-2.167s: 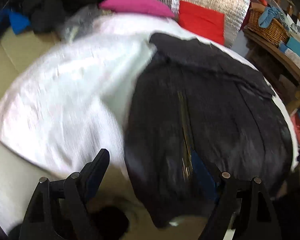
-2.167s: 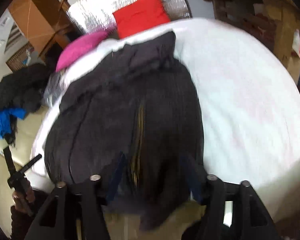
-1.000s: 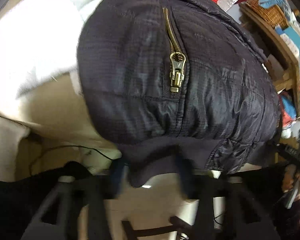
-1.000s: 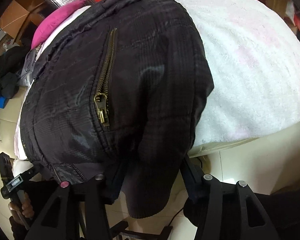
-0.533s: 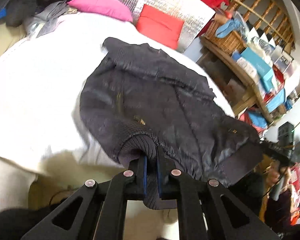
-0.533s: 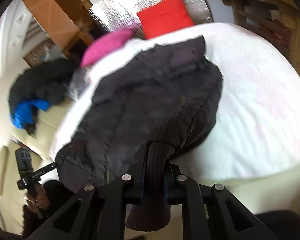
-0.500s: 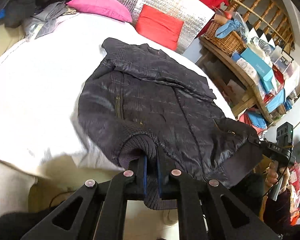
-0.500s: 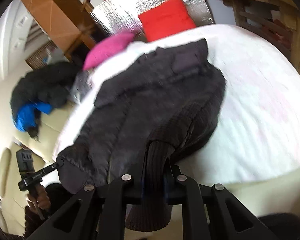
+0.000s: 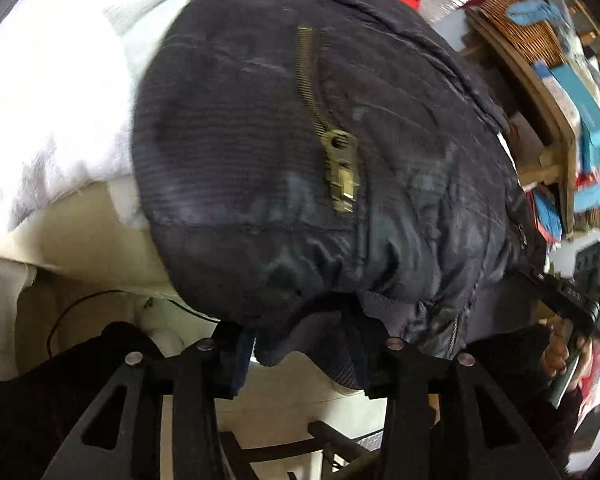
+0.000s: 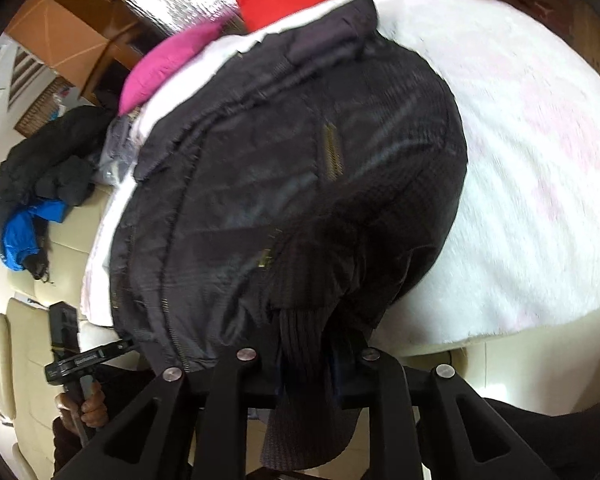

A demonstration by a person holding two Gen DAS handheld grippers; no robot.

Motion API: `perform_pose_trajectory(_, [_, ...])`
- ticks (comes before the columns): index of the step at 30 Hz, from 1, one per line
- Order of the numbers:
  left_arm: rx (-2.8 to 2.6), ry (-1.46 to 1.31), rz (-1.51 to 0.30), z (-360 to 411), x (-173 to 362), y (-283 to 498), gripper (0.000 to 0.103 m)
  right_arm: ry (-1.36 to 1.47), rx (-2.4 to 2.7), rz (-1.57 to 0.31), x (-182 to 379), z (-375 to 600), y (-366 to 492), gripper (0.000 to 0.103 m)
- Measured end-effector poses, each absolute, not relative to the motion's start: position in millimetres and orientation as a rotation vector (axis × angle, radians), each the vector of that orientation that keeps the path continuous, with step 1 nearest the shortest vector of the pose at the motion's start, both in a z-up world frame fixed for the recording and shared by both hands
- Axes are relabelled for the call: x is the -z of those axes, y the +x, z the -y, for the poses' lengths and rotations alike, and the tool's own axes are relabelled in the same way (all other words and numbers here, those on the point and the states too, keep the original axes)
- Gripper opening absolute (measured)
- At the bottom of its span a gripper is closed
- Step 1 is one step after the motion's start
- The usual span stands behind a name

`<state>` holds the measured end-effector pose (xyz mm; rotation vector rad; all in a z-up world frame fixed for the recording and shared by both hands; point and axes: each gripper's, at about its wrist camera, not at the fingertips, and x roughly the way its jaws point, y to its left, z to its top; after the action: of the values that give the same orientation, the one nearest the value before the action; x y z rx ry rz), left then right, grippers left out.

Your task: Fold large clothes

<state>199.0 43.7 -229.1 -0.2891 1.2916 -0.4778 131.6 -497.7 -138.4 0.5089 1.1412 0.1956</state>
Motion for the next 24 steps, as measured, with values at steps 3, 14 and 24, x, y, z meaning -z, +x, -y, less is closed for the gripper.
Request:
perform_pose_trajectory(3, [0.505, -0.244, -1.244, -34.6, 219.1, 186.4, 0.023, 0.484, -0.201, -1.153, 148.8, 494.6, 129.5, 0.022])
perform_pose_trajectory(14, [0.619, -0.254, -0.997, -42.9, 99.8, 216.1, 0.007, 0.499, -0.299, -0.961, 63.5, 501.7, 147.4, 0.014])
perform_pose_trajectory(24, [0.559, -0.328, -0.818, -52.7, 26.3, 327.7, 0.008, 0.506, -0.257, -0.777, 4.7, 523.4, 236.6, 0.013])
